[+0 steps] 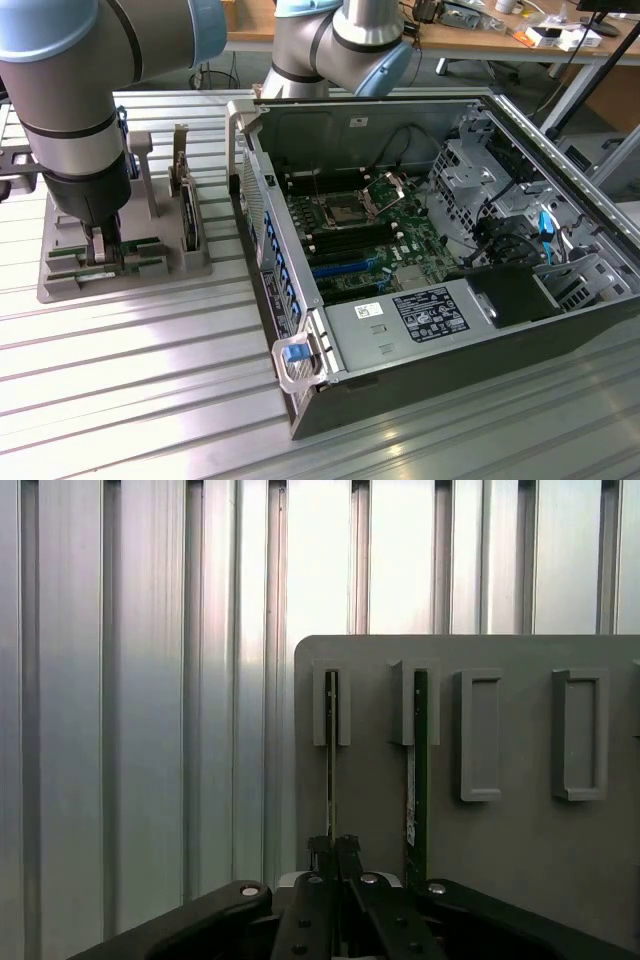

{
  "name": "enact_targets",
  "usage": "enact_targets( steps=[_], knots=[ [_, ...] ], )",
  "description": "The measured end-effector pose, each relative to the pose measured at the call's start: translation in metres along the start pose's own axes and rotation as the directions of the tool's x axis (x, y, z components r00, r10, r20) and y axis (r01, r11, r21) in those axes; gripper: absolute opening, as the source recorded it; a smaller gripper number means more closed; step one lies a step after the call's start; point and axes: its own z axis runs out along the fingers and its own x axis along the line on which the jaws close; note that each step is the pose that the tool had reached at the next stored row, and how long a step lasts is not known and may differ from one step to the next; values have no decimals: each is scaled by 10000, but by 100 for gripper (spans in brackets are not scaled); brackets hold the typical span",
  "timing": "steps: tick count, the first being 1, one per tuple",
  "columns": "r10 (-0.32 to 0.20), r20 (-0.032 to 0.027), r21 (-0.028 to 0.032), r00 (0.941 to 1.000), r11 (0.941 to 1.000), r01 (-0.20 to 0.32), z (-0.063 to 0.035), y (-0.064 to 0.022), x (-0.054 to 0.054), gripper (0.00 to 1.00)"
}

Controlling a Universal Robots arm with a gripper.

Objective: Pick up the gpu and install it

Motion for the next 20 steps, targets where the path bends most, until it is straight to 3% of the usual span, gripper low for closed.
enact_targets(
  steps=[2,11,20],
  knots=[
    [0,6,1,10000,10000,0,0,0,0,12],
    [-1,20,2,10000,10000,1,0,0,0,12],
    [-1,20,1,10000,10000,1,-123,5,3,12]
  ],
)
